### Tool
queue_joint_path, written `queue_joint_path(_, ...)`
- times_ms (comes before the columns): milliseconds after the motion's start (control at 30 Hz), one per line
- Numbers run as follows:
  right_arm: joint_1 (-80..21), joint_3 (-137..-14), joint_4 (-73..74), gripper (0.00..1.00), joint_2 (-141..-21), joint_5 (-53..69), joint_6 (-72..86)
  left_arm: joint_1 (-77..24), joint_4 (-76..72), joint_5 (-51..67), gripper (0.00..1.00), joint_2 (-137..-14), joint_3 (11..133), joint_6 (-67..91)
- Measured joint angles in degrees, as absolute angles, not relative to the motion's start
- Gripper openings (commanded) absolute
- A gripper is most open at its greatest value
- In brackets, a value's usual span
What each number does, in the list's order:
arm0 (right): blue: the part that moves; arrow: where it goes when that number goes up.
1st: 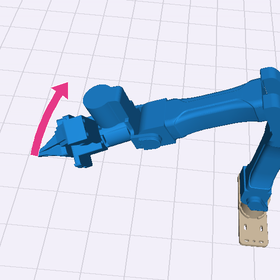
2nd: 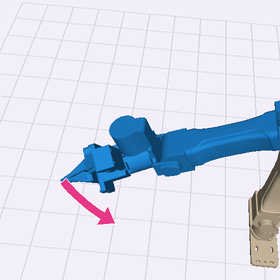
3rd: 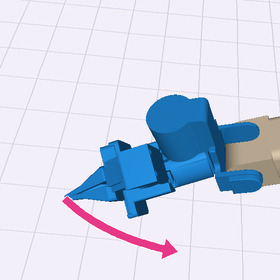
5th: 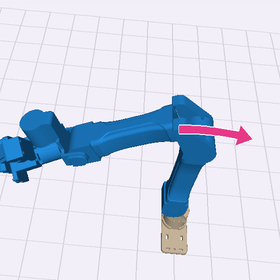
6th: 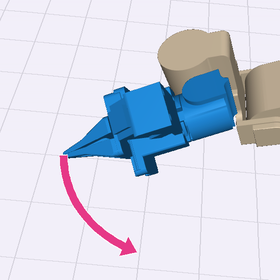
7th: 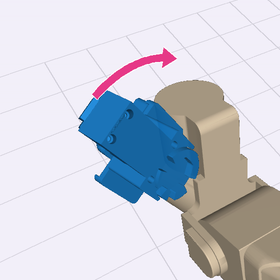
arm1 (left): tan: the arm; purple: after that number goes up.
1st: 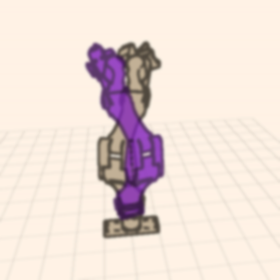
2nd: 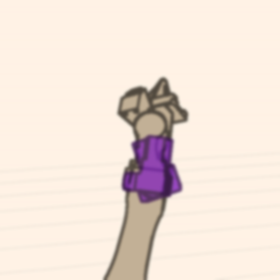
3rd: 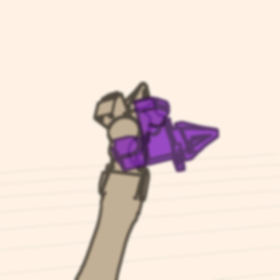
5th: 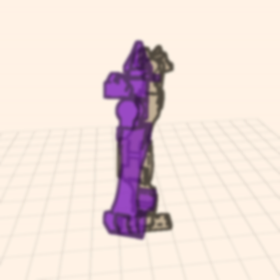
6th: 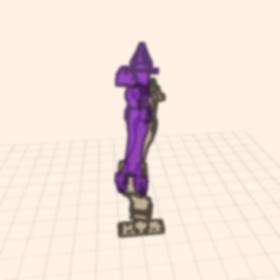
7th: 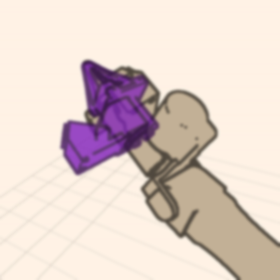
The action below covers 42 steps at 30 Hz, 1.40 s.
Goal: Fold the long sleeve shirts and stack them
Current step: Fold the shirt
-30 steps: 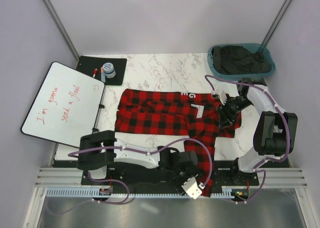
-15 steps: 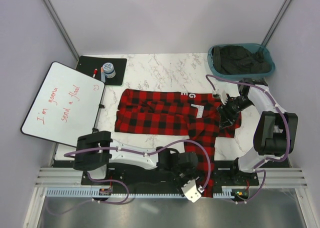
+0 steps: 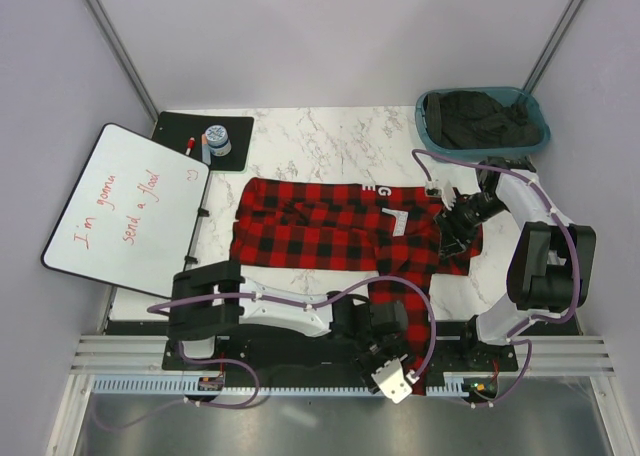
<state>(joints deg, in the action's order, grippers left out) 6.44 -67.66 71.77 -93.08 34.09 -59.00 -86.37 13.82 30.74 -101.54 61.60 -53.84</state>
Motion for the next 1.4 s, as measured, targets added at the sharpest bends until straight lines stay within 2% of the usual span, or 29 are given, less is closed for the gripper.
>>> queue_joint_path(100, 6.7, -67.7, 72.0, 0.63, -93.1, 34.1, -59.3, -85.9, 15.0, 31.7, 0.71, -104.0, 61.6, -53.8)
queue_joint_path(200, 6.8, -67.7, 72.3, 0.63, -93.1, 34.1, -59.5, -85.6, 15.0, 33.1, 0.64, -105.3, 61.8, -53.6)
queue_joint_path(233, 6.8, -67.7, 72.5, 0.63, -93.2, 34.1, -59.5, -85.6, 15.0, 33.7, 0.53, -105.6, 62.0, -53.4)
queue_joint_path(300, 6.8, -67.7, 72.9, 0.64, -93.2, 34.1, -59.7, -85.4, 15.2, 34.6, 0.37, -106.2, 62.5, -53.0)
queue_joint_path(333, 6.8, -67.7, 73.0, 0.64, -93.2, 34.1, -59.8, -85.2, 15.4, 35.1, 0.19, -106.7, 62.8, -52.7)
queue_joint_path(400, 6.8, -67.7, 73.2, 0.68, -93.2, 34.1, -59.8, -84.9, 16.3, 36.2, 0.02, -107.7, 64.1, -51.9)
queue_joint_path(533, 7.0, -67.7, 73.3, 0.81, -93.2, 34.5, -59.9, -82.9, 16.7, 36.5, 0.02, -109.0, 66.1, -49.0)
queue_joint_path(567, 7.1, -67.8, 73.4, 0.87, -93.1, 34.7, -59.9, -81.8, 16.9, 36.4, 0.02, -108.9, 66.2, -48.1)
queue_joint_path(700, 7.4, -70.4, 74.0, 0.98, -92.7, 35.8, -60.1, -73.7, 19.8, 38.6, 0.02, -105.8, 66.7, -43.7)
queue_joint_path(933, 10.3, -82.1, 74.3, 0.98, -90.1, 41.6, -60.2, -57.1, 23.8, 48.9, 0.02, -97.5, 81.6, -29.4)
queue_joint_path(1100, 12.7, -89.6, 74.3, 0.98, -87.8, 46.8, -59.4, -49.4, 21.4, 53.1, 0.02, -97.3, 89.5, -15.3)
queue_joint_path(1300, 14.1, -89.1, 75.4, 0.98, -86.7, 52.2, -60.0, -44.0, 16.0, 55.1, 0.02, -101.2, 89.0, -1.5)
queue_joint_path(1400, 14.1, -83.8, 75.5, 0.98, -85.3, 54.7, -64.4, -42.2, 11.7, 58.0, 0.02, -103.5, 87.7, 5.9)
